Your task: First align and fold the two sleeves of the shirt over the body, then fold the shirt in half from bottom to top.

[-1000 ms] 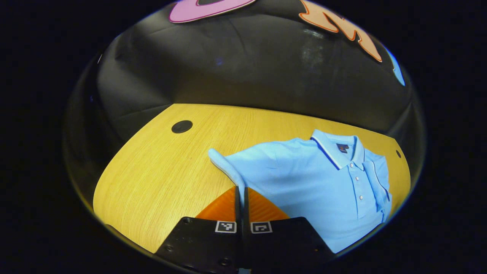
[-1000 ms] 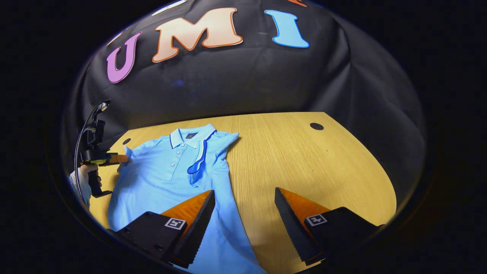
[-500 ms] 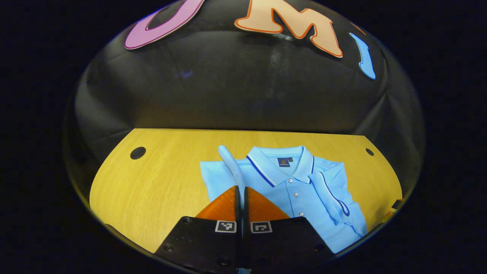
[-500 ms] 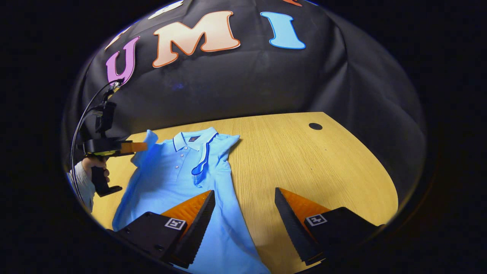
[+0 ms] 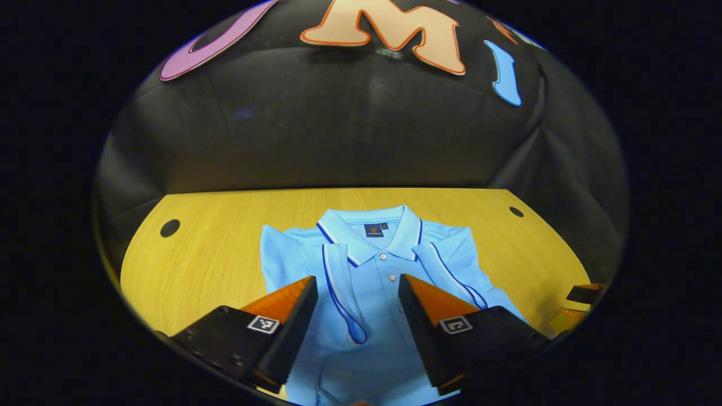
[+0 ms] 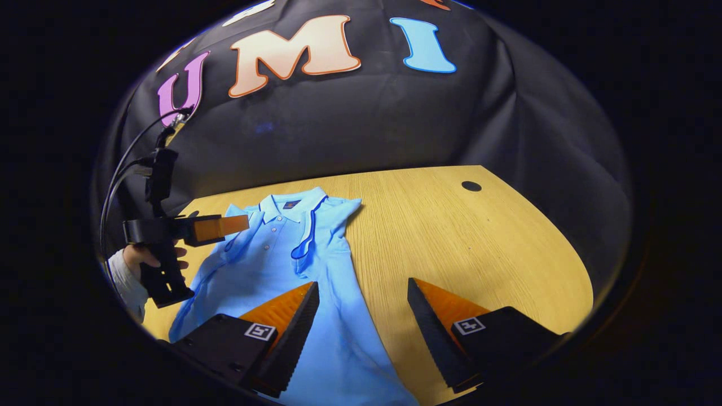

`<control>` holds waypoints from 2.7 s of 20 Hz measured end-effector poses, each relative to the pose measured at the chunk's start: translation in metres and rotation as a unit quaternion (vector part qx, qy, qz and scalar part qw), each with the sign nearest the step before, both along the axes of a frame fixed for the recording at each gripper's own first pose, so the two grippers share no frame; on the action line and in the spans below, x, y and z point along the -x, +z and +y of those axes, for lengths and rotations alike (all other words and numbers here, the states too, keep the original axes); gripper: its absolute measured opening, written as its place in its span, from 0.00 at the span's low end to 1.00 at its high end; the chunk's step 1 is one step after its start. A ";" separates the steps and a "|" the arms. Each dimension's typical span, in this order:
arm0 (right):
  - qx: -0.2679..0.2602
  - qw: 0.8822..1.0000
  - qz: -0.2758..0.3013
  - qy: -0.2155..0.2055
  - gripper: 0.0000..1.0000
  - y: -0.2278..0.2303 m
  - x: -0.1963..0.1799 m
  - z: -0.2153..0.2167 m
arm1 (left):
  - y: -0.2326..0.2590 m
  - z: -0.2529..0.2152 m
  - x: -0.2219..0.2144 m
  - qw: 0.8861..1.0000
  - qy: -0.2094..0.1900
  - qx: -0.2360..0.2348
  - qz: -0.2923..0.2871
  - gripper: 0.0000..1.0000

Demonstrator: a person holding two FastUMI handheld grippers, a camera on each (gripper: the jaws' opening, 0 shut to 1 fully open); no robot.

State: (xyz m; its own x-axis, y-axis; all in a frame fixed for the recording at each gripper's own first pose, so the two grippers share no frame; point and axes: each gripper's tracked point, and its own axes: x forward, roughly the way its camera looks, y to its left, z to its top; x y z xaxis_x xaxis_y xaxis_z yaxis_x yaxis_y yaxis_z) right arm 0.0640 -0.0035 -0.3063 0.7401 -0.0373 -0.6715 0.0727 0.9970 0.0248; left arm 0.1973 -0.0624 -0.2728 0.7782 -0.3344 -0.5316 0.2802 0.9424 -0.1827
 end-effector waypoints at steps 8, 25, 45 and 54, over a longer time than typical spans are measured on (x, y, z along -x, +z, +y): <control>0.004 0.997 -0.033 0.063 0.98 0.025 0.051 0.022 | 0.048 0.057 0.104 0.997 0.054 -0.025 -0.050 0.96; 0.043 0.996 0.010 0.081 0.98 0.007 0.215 -0.012 | 0.001 0.100 0.325 0.997 0.049 -0.065 -0.003 0.96; -0.006 0.988 0.092 0.120 0.03 -0.031 0.269 0.021 | -0.049 0.070 0.394 0.992 0.072 -0.082 0.059 0.00; -0.073 0.991 0.020 0.109 0.02 0.036 0.199 0.032 | 0.008 0.068 0.352 0.995 0.084 -0.001 0.059 0.00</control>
